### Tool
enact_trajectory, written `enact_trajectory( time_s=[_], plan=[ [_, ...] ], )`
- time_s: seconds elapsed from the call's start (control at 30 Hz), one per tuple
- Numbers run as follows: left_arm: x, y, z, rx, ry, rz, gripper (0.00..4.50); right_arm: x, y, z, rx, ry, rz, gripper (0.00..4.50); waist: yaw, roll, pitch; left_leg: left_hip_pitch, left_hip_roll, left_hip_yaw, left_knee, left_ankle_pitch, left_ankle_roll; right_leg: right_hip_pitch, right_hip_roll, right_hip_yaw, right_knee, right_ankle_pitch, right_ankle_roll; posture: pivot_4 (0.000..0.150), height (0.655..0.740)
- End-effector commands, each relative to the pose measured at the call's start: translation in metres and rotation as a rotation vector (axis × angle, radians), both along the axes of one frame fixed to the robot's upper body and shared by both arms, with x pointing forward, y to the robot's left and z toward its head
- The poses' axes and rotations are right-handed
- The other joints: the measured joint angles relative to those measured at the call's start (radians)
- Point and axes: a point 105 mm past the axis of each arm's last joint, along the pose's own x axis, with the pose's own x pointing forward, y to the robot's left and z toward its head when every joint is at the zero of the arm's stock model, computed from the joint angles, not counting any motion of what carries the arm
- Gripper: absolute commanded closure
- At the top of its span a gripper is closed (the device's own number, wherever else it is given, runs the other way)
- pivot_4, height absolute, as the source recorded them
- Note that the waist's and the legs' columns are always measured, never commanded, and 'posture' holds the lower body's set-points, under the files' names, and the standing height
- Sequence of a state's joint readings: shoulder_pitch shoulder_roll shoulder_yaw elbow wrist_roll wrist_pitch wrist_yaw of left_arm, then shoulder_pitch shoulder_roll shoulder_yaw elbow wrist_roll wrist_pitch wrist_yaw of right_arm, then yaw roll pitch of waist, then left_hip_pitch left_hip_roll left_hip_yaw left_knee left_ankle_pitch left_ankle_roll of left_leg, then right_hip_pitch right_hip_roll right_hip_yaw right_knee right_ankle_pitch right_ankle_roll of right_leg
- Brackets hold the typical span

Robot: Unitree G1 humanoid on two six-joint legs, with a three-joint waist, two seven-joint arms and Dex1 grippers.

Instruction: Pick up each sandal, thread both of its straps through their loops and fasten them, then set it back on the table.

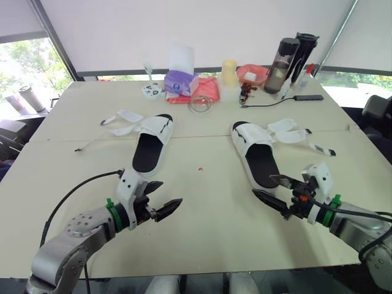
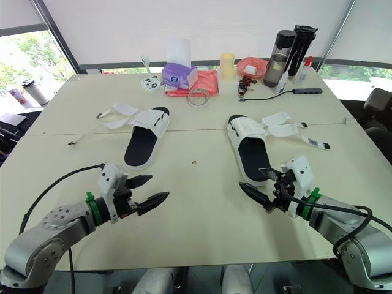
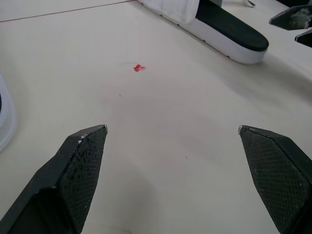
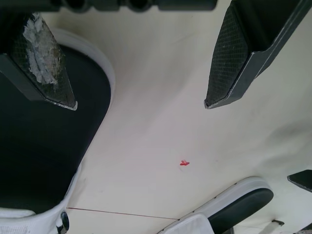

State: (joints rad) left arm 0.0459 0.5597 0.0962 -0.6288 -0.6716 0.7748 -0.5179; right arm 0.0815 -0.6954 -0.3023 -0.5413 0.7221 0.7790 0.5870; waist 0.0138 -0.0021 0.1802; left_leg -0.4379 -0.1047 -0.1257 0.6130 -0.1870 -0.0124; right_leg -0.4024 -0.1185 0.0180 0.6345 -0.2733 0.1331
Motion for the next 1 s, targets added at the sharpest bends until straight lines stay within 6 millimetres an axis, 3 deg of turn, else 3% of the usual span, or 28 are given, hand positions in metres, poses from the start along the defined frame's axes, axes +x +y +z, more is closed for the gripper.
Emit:
enact_trajectory(
  time_s=[0.03,0.77,0.9,1.0],
  plan=[
    [-0.003,0.002,0.010,-0.011,-0.033,0.004,0.02,0.000,0.000,0.009,0.005,-0.027,0.003,0.00,0.000,0.000,0.000,0.000,0.000,0.000,0.000,0.000,0.000,0.000,0.000,0.000,0.000,0.000,0.000,0.150,0.7400],
    [0.004,0.001,0.013,-0.024,-0.060,0.025,0.02,0.010,-0.003,0.010,0.078,0.010,-0.088,0.00,0.000,0.000,0.000,0.000,0.000,0.000,0.000,0.000,0.000,0.000,0.000,0.000,0.000,0.000,0.000,0.150,0.7400],
    [0.005,0.002,0.015,0.003,-0.071,-0.009,0.02,0.014,-0.005,0.019,0.153,-0.015,-0.152,0.00,0.000,0.000,0.000,0.000,0.000,0.000,0.000,0.000,0.000,0.000,0.000,0.000,0.000,0.000,0.000,0.150,0.7400],
    [0.013,0.003,0.029,0.029,-0.110,-0.076,0.02,0.016,0.006,0.019,0.282,0.009,-0.222,0.00,0.002,0.000,0.000,0.000,0.000,0.000,0.000,0.000,0.000,0.000,0.000,0.000,0.001,0.000,0.000,0.150,0.7400]
  ],
)
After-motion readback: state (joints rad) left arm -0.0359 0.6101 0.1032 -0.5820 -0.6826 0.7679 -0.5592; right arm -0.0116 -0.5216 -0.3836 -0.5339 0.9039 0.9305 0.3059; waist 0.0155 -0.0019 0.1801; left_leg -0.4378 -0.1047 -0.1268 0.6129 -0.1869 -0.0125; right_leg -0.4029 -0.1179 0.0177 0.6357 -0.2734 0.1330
